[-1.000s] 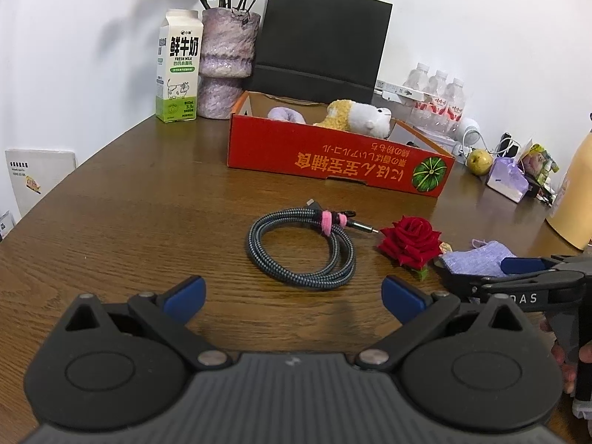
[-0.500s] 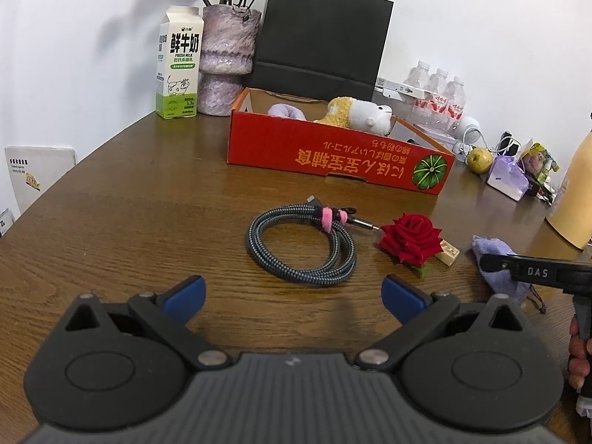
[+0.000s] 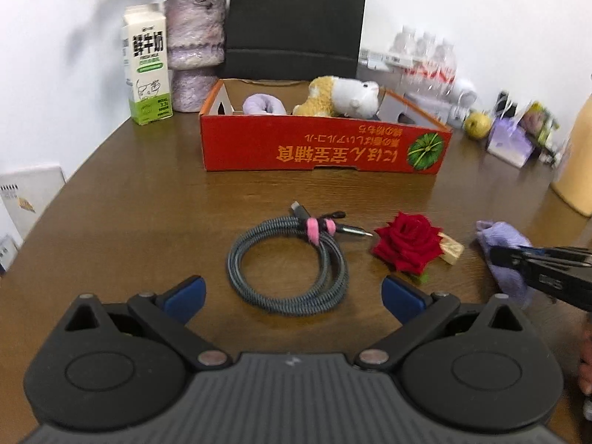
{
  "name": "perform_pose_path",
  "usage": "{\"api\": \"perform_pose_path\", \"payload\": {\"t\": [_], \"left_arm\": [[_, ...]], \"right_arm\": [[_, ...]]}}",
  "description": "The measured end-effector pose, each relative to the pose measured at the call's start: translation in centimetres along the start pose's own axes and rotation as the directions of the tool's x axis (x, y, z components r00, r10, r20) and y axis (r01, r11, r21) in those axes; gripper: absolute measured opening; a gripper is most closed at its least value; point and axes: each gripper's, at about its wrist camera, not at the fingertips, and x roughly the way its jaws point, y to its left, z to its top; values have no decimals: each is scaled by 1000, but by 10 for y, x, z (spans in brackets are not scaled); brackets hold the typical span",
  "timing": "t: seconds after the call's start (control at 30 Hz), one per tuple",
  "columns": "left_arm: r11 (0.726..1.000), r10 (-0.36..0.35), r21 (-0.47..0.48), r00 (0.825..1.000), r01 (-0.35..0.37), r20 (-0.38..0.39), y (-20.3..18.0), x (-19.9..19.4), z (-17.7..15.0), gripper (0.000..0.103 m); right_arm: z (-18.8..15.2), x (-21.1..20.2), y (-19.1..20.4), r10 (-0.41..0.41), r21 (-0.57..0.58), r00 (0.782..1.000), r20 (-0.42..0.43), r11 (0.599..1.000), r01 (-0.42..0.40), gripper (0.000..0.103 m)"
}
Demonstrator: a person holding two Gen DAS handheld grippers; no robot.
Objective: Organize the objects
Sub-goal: 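Grasp the coiled black cable with the left tool while the right tool pinches the lavender pouch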
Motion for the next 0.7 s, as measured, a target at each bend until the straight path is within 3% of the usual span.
{"api": "perform_pose_path", "payload": {"t": [0.1, 0.33, 0.63, 0.67, 0.7], "left_arm": [[999, 30, 47, 999, -28, -44, -4, 19, 13, 103], [999, 16, 33, 991, -11, -135, -5, 54, 15, 103], [999, 51, 14, 997, -50, -64, -2, 65, 15, 103], [999, 52, 13, 997, -51, -61, -2, 65, 15, 100], [999, 53, 9, 997, -53, -54, -1, 63, 15, 91]], "right_arm": [[0, -1, -2, 12, 7, 1000, 4, 1000, -12, 8], [0, -3, -1, 35, 0, 999, 21, 999, -35, 8], [0, -4, 1, 55, -6, 998, 26, 998, -55, 8], [0, -4, 2, 55, -8, 998, 26, 998, -55, 8], [0, -4, 2, 54, -10, 998, 27, 998, -54, 8]]}}
